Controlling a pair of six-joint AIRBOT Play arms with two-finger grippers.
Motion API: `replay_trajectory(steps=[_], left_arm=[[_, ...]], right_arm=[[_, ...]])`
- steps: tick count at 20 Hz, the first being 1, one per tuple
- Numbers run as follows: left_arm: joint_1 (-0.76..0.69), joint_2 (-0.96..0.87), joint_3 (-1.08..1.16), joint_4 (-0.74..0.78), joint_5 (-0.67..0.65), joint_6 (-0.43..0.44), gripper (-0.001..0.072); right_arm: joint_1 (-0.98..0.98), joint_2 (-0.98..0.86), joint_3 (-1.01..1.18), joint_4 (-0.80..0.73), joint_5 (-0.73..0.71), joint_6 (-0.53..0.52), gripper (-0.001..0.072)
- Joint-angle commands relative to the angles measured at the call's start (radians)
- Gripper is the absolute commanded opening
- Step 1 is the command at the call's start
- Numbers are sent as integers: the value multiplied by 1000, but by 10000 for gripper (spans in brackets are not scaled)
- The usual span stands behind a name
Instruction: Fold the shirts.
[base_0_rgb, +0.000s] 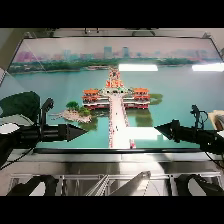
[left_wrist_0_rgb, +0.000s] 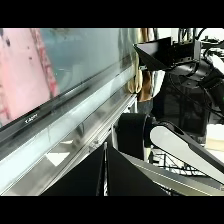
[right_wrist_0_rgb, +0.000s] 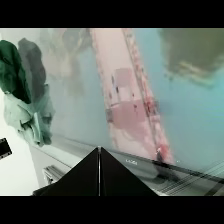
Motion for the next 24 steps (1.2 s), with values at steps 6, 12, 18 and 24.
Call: replay_trajectory(steps=[6, 12, 18, 24], left_arm=[[80, -1, 133, 129, -27, -57, -1], [510, -26, 626, 534, 189, -197, 720], [767, -365, 844, 742, 186, -195, 720], [783, -760, 993, 735, 96, -195, 703]], right_arm=[[1, 1, -1, 0, 0, 0, 21], [0, 1, -1, 0, -39, 0, 21], [0, 1, -1, 1, -38, 0, 21], [0, 1, -1, 4, -53, 0, 21]])
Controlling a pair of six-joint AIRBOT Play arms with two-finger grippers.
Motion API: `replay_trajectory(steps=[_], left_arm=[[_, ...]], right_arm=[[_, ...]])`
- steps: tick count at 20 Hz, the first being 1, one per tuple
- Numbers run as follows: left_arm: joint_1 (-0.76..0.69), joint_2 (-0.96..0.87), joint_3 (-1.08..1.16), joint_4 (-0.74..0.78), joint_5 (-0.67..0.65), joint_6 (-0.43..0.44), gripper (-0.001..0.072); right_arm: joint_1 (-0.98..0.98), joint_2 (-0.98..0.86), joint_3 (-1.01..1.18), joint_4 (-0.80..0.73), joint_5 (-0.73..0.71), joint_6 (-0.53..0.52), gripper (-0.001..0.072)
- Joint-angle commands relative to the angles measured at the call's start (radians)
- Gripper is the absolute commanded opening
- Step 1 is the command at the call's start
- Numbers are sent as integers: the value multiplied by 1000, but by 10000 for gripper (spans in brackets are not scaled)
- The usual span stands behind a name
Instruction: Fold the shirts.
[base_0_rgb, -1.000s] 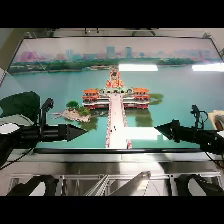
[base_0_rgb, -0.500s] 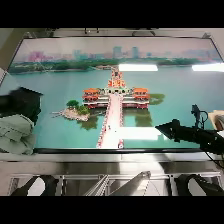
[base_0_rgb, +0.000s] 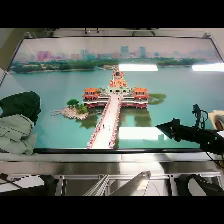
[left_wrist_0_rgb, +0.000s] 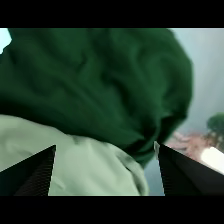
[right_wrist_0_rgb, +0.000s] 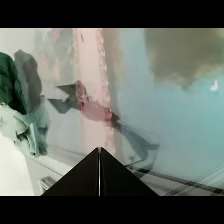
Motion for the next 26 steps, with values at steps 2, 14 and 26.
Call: replay_trajectory(steps=[2, 14, 26], left_arm=[[-20, -269, 146, 18, -85, -1, 701], [-288, -204, 605, -744, -283, -14, 21], [-951, 134, 382, -671, -269, -35, 28]], right_arm=[[0, 1, 0, 6, -6, 0, 21], [0, 1, 0, 46, -6, 0, 21], [-86, 1, 7, 112, 163, -173, 21]])
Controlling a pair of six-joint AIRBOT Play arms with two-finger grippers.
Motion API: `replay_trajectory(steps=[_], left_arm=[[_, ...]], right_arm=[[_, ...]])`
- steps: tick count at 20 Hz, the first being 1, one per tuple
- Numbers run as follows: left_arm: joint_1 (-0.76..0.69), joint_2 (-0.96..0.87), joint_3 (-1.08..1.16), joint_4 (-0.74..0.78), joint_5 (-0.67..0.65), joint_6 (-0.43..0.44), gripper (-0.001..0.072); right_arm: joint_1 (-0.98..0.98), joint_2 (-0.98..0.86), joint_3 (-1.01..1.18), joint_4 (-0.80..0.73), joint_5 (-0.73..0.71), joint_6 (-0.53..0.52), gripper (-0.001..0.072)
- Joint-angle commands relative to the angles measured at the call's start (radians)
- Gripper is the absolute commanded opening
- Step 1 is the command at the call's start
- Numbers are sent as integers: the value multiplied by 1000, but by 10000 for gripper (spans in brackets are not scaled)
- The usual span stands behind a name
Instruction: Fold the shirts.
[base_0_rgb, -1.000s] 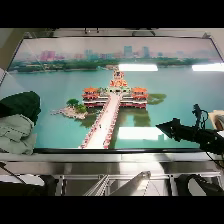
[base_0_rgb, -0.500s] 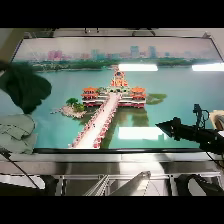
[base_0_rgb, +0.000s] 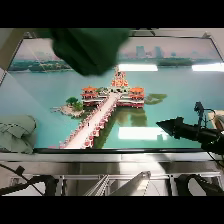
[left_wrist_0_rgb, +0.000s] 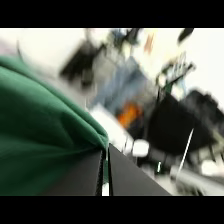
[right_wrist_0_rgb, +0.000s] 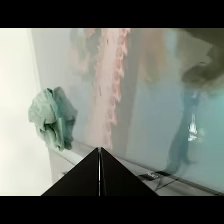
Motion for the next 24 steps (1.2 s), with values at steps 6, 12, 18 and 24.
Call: replay_trajectory(steps=[6, 12, 18, 24], left_arm=[[-289, -55, -370, 651, 84, -35, 347], [-192, -99, -533, 790, -141, -118, 348], [-141, -66, -910, 805, 174, -116, 348], [-273, -290, -785, 789, 220, -94, 347]], right_arm=[[-61, 1, 2, 6, 132, -77, 533], [-61, 0, 9, -127, 36, -55, 550], [42, -157, 8, -306, -134, 25, 517], [297, -369, 58, 14, -239, -175, 492]])
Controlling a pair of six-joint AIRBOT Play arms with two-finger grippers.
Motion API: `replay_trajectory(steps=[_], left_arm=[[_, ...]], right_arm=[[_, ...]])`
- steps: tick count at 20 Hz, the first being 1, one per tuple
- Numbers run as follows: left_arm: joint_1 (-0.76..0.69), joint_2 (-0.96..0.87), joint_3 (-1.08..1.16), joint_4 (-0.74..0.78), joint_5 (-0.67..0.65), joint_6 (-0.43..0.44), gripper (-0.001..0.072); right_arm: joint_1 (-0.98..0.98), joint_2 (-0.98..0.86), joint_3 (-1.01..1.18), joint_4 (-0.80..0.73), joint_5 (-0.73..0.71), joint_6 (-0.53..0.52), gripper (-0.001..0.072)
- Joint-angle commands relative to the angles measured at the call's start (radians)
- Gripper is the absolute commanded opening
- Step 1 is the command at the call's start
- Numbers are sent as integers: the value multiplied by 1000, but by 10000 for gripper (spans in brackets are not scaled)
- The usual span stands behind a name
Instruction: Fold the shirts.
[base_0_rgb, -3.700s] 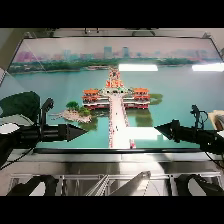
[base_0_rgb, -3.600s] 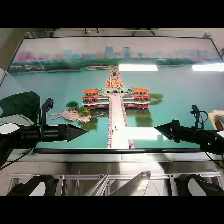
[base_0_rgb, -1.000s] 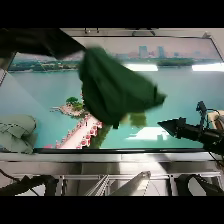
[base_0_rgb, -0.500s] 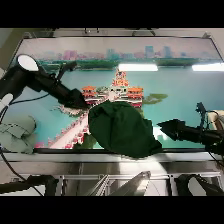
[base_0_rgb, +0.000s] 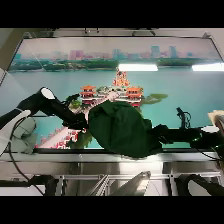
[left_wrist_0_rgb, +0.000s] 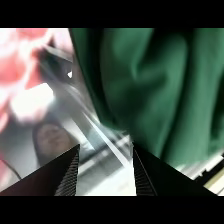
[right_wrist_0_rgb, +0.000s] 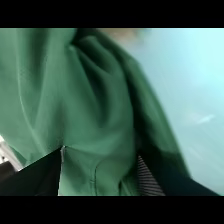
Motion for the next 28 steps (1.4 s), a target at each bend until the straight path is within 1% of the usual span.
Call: replay_trajectory(steps=[1, 2, 3, 4, 7, 10, 11, 13, 15, 16, 19, 20, 21, 24, 25, 28], left_arm=[[-82, -124, 98, -35, 35, 20, 347], [-104, -147, 137, -62, 37, 21, 345], [-122, -161, 177, -84, 38, 37, 189], [-134, -162, 218, -100, 34, 95, -1], [-115, -105, 347, -98, -24, 95, 0], [-53, 53, 489, -101, -111, 77, 2], [-30, 118, 544, -100, -124, 61, 19], [17, 233, 663, -100, -147, 30, 20], [64, 320, 788, -100, -177, 12, 21], [87, 364, 835, -100, -177, 6, 21], [146, 473, 925, -97, -166, 7, 22], [170, 500, 935, -96, -158, 10, 22], [192, 515, 935, -96, -159, 14, 22], [208, 478, 921, -93, -226, 18, 24], [198, 457, 884, -93, -231, 18, 25], [148, 365, 708, -90, -256, 40, 30]], right_arm=[[98, -113, 60, 154, -28, -103, 283], [98, -125, 92, 154, 5, -103, 92], [96, -125, 124, 154, 41, -103, 51], [91, -117, 161, 154, 80, -101, 21], [29, -42, 309, 154, 190, -43, 21], [-60, 59, 527, 161, 275, 54, 21], [-82, 90, 599, 176, 286, 79, 21], [-116, 143, 743, 264, 299, 117, 21], [-138, 181, 871, 387, 308, 120, 20], [-144, 194, 930, 426, 306, 120, 21], [-145, 216, 1029, 431, 285, 136, 20], [-144, 217, 1030, 410, 269, 140, 21], [-142, 212, 1029, 356, 248, 145, 21], [-99, 134, 1028, 80, 198, 249, 21], [-74, 92, 1025, 28, 200, 255, 21], [13, -65, 1014, -39, 202, 254, 21]])
